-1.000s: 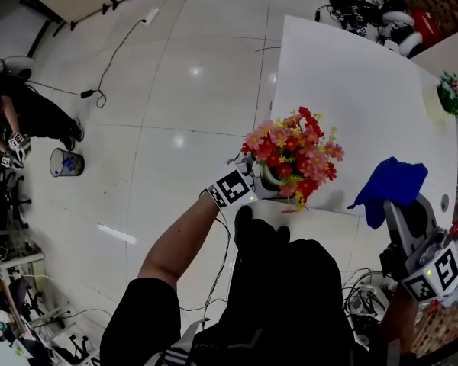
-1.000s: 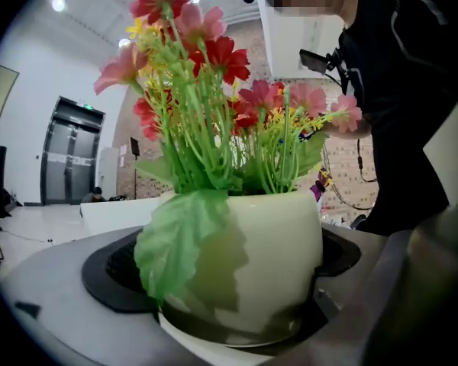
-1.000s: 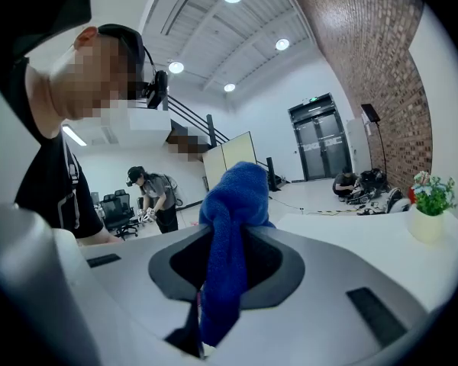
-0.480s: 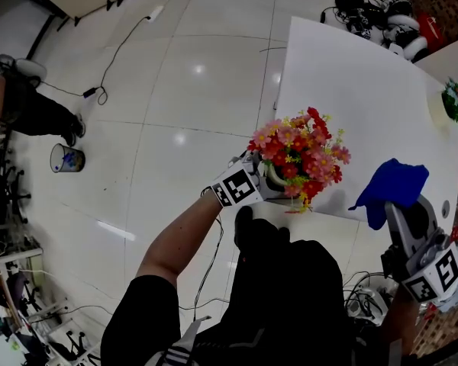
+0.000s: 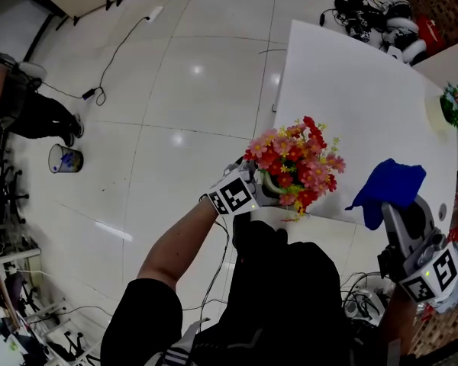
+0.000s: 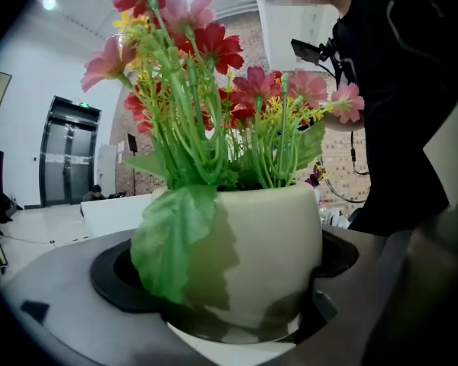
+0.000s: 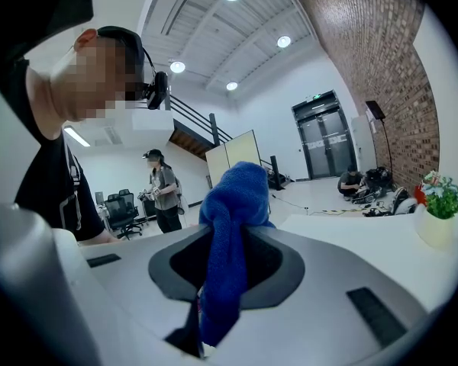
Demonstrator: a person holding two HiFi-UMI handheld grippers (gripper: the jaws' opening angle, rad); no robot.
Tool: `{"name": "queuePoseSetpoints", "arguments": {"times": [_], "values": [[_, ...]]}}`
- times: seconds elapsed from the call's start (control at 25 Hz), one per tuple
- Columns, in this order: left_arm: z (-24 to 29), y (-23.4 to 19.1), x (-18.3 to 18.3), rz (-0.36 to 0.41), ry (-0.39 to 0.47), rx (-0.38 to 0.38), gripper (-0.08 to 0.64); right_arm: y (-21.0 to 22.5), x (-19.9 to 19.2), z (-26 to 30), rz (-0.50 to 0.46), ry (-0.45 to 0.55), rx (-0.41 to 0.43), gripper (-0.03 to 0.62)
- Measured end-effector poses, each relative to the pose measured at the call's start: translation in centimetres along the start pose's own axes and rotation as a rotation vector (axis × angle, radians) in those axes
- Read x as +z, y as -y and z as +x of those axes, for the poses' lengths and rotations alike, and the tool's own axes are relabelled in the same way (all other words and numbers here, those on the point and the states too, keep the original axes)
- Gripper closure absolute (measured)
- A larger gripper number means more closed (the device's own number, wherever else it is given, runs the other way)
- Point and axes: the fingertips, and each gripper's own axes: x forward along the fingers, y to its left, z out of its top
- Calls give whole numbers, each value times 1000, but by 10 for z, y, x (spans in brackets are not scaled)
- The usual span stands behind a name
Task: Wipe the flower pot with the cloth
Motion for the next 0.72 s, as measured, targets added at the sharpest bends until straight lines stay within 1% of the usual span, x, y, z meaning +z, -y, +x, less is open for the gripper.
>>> {"name": "queuePoseSetpoints", "arguments": {"times": [0.12, 0.24, 0.32, 0.44, 0.56, 0.72], "values": [[-12, 4, 2, -4, 14, 16, -17, 1, 5, 6, 2, 2, 19, 526], [-21, 4, 0, -8, 23, 26, -17, 5, 2, 12, 18, 3, 33, 526], [-21, 5, -2, -8, 30, 21, -17, 6, -5, 16, 22, -6, 43, 526], [-21, 6, -3, 14, 40, 10, -18, 2, -12, 24, 30, -23, 41, 526], [-26, 6, -12, 15, 22, 7, -22, -3, -11, 33, 25, -26, 42, 526], [-17, 6, -9, 40, 14, -22, -32, 3, -15, 33, 36, -35, 31, 526]]}}
